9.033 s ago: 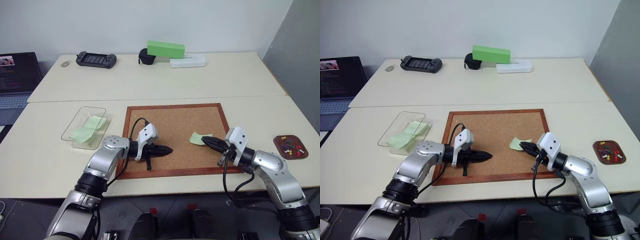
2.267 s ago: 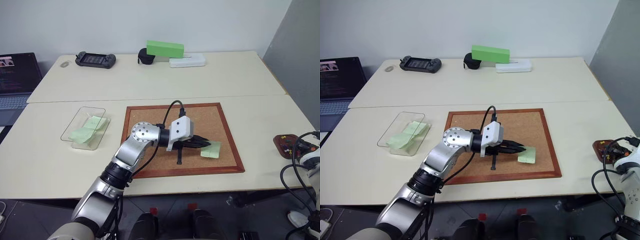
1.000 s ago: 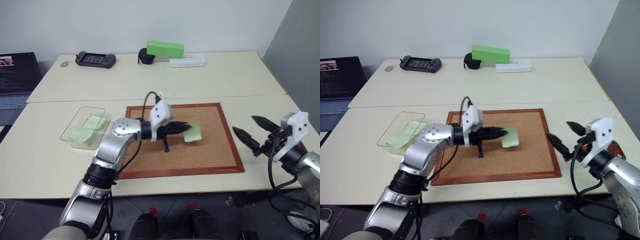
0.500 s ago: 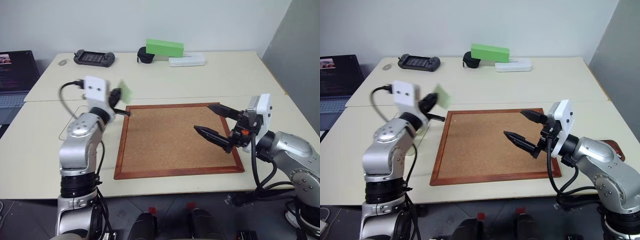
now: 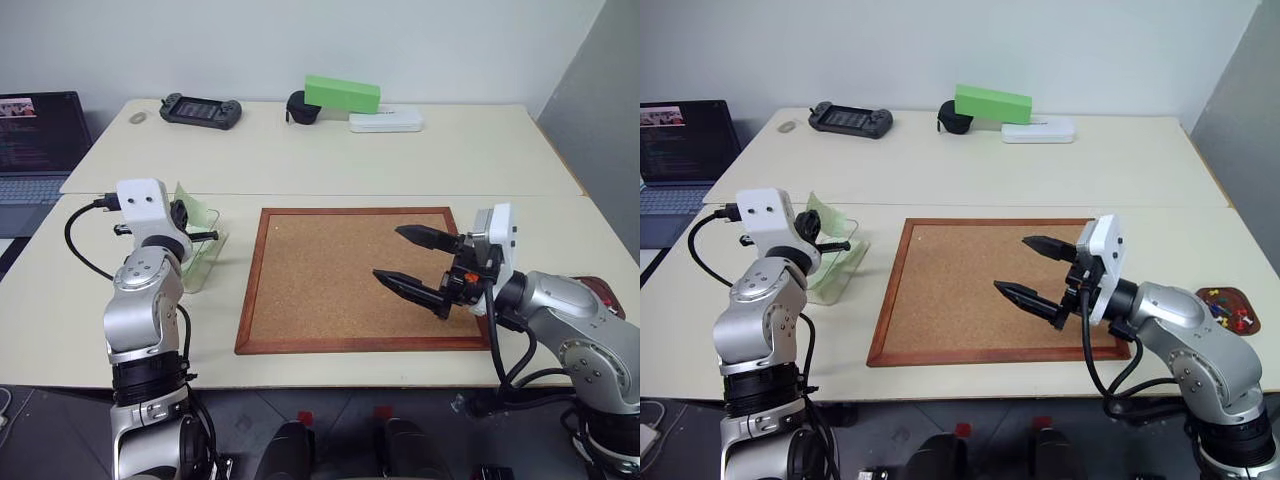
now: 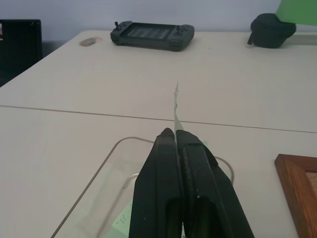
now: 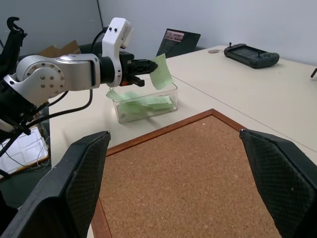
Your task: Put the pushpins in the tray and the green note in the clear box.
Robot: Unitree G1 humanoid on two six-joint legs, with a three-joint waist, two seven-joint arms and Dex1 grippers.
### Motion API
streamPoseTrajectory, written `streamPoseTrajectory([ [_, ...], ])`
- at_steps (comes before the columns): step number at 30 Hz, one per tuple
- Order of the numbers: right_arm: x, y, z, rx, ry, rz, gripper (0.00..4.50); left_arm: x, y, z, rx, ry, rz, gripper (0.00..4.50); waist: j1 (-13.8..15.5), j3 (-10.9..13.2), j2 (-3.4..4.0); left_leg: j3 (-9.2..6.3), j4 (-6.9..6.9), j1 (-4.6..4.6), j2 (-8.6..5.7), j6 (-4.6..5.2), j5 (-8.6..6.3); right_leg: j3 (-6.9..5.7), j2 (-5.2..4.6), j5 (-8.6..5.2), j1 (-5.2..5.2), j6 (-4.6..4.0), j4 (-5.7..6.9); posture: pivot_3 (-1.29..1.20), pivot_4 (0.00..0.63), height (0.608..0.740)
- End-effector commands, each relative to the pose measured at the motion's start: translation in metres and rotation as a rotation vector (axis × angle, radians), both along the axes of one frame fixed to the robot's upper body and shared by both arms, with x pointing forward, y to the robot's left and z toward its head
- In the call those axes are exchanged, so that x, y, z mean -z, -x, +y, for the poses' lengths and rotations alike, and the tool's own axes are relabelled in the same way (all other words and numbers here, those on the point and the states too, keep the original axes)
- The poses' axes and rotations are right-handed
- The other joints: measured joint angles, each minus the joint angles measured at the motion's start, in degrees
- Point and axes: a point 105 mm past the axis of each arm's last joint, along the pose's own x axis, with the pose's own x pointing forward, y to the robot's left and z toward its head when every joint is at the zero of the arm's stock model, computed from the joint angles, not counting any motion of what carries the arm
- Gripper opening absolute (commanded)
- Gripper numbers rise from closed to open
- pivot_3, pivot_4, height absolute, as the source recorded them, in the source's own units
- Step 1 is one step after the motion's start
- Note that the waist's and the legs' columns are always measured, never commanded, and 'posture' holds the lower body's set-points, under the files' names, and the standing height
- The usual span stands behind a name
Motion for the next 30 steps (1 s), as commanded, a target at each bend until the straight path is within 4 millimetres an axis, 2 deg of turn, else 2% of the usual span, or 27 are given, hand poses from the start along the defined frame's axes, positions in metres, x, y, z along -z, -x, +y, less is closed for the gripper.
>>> streamPoseTrajectory([
  [1,-0.008,0.002,-0.004,0.009,0.001,-0.049,4.48,-0.006,0.008,0.007,-0.052,0.004,-0.033,0.2,0.02,0.01,-0.01,-0.01,0.0,0.0,0.0,0.0,0.0,0.0,0.0,0.0,0.0,0.0,0.0,0.0,0.15,0.74],
  [3,-0.008,0.002,-0.004,0.013,0.003,-0.048,4.5,-0.003,0.01,0.006,-0.061,0.008,-0.029,0.46,0.03,0.01,-0.01,-0.02,0.01,-0.01,0.0,0.0,0.0,-0.01,0.0,0.0,0.0,0.0,0.0,0.0,0.15,0.74],
  [15,-0.015,-0.002,-0.002,0.028,-0.005,-0.053,4.5,-0.005,0.009,-0.002,-0.027,-0.01,-0.04,2.93,0.04,0.01,-0.02,-0.01,0.0,0.0,-0.01,0.0,0.0,-0.01,0.0,0.0,0.01,0.0,0.0,0.0,0.15,0.74],
  [17,-0.013,-0.003,-0.005,0.058,-0.01,-0.053,4.5,-0.016,0.007,-0.022,0.096,-0.124,-0.07,3.29,0.04,0.01,-0.03,-0.01,0.0,-0.01,-0.01,0.0,0.0,-0.02,0.0,0.0,0.01,0.0,0.0,0.0,0.15,0.74],
  [18,-0.012,-0.004,-0.008,0.083,-0.015,-0.052,4.5,-0.022,0.006,-0.038,0.187,-0.169,-0.091,3.56,0.04,0.01,-0.03,-0.02,0.0,-0.01,-0.01,0.0,0.0,-0.03,0.0,0.0,0.0,0.0,0.0,0.0,0.15,0.74],
  [21,-0.009,-0.006,-0.015,0.165,-0.024,-0.054,4.5,-0.03,0.011,-0.078,0.411,-0.197,-0.135,3.56,0.28,0.01,-0.04,-0.03,-0.01,-0.05,-0.02,-0.02,0.01,-0.03,-0.01,0.0,0.01,0.0,-0.03,0.0,0.15,0.74],
  [23,-0.005,-0.009,-0.022,0.252,-0.014,-0.066,4.5,-0.022,0.016,-0.096,0.506,-0.234,-0.115,3.56,0.2,0.0,-0.04,0.04,-0.01,-0.05,-0.07,-0.02,0.01,0.02,-0.09,0.0,0.0,0.0,-0.03,0.0,0.15,0.74],
  [27,0.016,-0.025,-0.044,0.577,0.036,-0.079,4.5,0.001,0.03,-0.115,0.559,-0.188,-0.077,3.56,-0.08,-0.01,0.0,0.11,-0.03,0.01,-0.03,-0.02,0.01,0.08,-0.08,0.0,-0.01,0.0,-0.03,0.0,0.15,0.74],
  [30,0.032,-0.028,-0.058,0.771,0.067,-0.087,4.5,0.017,0.038,-0.116,0.528,-0.132,-0.054,3.56,-0.16,-0.01,0.0,0.12,-0.05,0.02,0.08,-0.02,0.01,0.12,-0.09,0.0,-0.06,0.0,0.04,0.0,0.15,0.74],
])
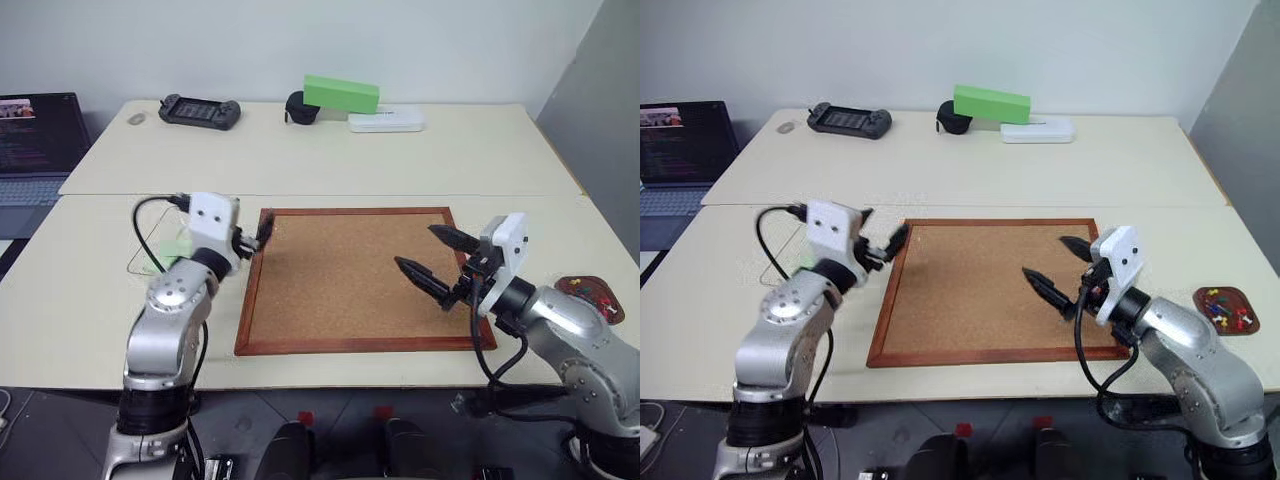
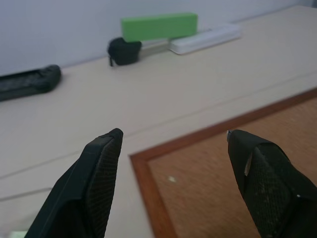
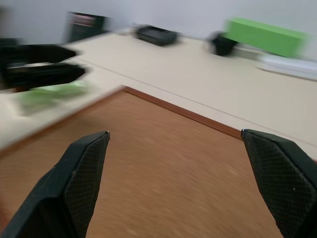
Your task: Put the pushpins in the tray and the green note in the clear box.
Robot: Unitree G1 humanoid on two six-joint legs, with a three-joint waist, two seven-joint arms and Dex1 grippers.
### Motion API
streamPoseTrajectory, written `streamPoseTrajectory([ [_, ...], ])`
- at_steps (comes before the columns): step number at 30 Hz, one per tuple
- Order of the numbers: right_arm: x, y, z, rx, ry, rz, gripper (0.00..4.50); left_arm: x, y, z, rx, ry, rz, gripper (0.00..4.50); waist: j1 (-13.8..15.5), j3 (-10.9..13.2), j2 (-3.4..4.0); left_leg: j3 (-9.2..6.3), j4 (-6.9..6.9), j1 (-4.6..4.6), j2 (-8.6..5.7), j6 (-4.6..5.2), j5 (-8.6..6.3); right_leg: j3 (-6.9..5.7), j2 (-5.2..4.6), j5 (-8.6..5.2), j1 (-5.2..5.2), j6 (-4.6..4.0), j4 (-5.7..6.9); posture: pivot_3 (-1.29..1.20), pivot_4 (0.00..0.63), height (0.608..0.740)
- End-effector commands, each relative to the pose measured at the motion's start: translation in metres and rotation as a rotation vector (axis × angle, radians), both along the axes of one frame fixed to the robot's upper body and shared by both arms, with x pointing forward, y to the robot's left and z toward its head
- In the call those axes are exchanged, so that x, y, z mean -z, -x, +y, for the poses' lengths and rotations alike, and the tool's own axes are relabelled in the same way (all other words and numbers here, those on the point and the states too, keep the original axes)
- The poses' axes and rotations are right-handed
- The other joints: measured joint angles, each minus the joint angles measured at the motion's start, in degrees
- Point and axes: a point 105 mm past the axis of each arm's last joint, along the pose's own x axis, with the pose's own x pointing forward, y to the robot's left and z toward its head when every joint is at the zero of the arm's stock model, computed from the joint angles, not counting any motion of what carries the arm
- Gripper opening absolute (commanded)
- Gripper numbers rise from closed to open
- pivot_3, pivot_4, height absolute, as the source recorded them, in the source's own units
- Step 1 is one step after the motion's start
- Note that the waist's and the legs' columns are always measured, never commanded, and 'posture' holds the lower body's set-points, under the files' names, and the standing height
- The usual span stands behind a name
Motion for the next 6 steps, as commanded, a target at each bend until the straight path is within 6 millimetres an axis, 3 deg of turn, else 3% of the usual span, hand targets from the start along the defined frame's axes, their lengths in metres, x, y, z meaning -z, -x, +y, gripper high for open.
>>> streamPoseTrajectory([
  [1,0.007,-0.001,-0.016,0.256,0.053,-0.076,4.5,0.002,0.011,0.001,-0.058,0.05,-0.028,3.56,0.0,0.01,0.0,-0.01,0.0,0.0,0.02,0.0,0.0,-0.01,0.0,0.0,0.0,0.0,0.0,0.0,0.15,0.74],
  [6,0.031,0.003,-0.024,0.423,0.018,-0.043,4.5,0.024,0.017,0.024,-0.214,0.121,0.03,3.56,0.0,-0.06,0.01,0.0,-0.02,0.04,0.0,-0.01,0.0,0.01,0.04,0.0,0.03,0.0,0.01,0.0,0.15,0.74],
])
